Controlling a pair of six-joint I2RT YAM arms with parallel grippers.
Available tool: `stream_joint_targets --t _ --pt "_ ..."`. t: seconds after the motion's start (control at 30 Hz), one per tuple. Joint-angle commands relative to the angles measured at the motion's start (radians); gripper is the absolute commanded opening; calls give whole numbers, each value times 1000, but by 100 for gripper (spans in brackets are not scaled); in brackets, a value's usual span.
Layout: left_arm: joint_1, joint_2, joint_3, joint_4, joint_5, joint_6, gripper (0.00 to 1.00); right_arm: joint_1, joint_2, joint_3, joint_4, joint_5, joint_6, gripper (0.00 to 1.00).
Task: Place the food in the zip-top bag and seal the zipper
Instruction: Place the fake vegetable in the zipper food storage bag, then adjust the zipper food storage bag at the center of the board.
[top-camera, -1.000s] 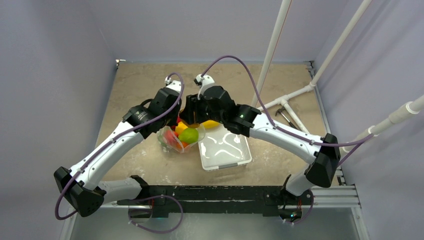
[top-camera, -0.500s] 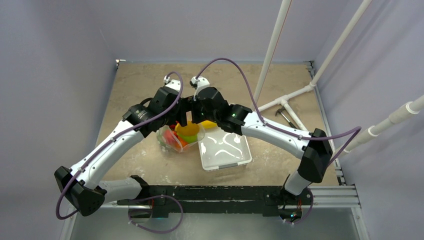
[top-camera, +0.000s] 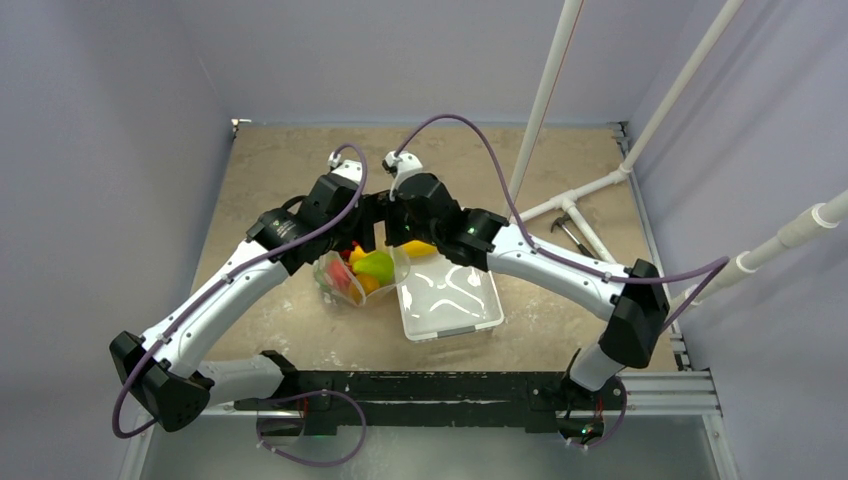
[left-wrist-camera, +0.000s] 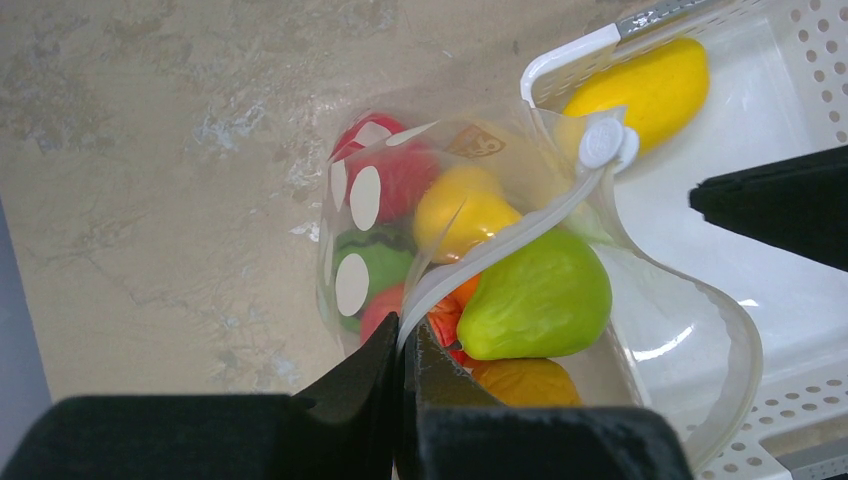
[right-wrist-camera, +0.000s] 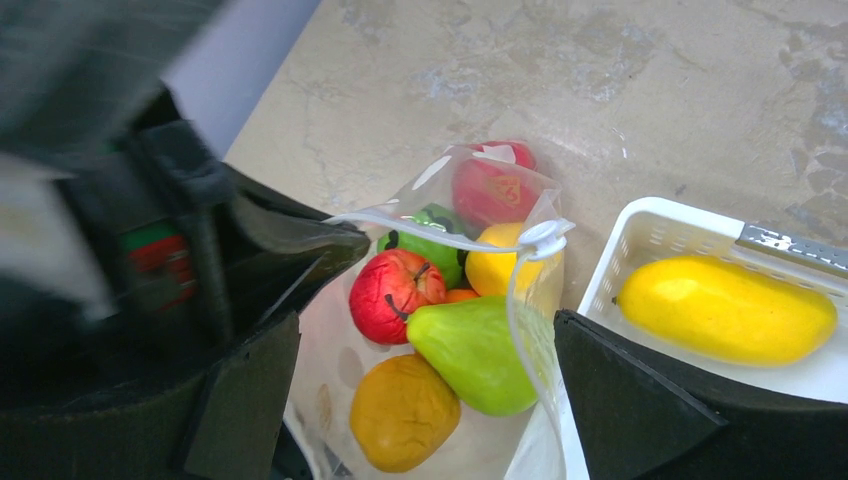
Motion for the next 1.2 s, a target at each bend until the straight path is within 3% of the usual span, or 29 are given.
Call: stream_joint_targets --t 0.0,0.3,0.63,1.17 --pt "-3 5 41 31 5 -6 0 4 -96 -11 7 25 19 99" --pt "-3 6 40 37 12 -6 0 3 -213 -160 7 2 73 99" --pt "-3 3 37 41 18 -6 0 3 -236 -283 -13 -5 141 96" --pt "-3 -19 27 28 24 -7 0 1 -142 -292 53 -12 175 58"
